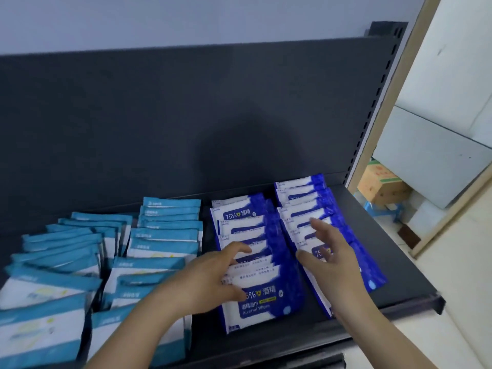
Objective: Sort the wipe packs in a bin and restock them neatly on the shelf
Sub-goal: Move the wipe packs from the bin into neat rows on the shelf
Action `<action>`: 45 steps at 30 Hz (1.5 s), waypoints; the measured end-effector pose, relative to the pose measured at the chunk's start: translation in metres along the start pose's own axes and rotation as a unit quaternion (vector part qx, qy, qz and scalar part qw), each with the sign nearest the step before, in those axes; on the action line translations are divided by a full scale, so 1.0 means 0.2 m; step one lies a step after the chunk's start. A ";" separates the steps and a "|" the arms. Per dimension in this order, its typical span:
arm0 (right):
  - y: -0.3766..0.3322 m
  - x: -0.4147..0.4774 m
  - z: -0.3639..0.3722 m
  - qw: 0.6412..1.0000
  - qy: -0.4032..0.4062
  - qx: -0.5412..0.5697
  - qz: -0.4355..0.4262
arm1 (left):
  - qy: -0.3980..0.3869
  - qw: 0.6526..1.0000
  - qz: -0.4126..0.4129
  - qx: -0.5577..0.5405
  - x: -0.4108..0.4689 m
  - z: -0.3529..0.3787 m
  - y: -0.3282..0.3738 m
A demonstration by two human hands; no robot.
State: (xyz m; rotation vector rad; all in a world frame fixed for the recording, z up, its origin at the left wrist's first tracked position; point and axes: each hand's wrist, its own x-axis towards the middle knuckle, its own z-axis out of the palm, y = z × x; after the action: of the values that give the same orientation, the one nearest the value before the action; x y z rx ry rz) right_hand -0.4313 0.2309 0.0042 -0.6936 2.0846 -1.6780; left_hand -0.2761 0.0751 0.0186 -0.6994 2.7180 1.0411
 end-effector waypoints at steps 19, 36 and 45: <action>0.11 0.02 0.14 0.807 -0.294 -0.463 -0.218 | 0.126 0.967 0.050 0.214 0.01 0.12 -0.11; 0.12 -0.19 0.04 0.791 -0.306 -0.415 -0.330 | 0.324 0.898 -0.060 0.292 -0.39 0.44 0.04; 0.07 -0.48 0.22 0.777 -0.386 -0.322 -0.379 | 0.308 0.887 -0.147 0.313 -1.04 0.61 -0.04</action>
State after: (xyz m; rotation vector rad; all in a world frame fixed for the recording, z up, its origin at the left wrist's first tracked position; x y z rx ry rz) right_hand -0.3317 0.2550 -0.0214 -2.2204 1.7523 -0.5825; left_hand -0.0927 0.2264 -0.0161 -1.4115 2.9987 -0.1938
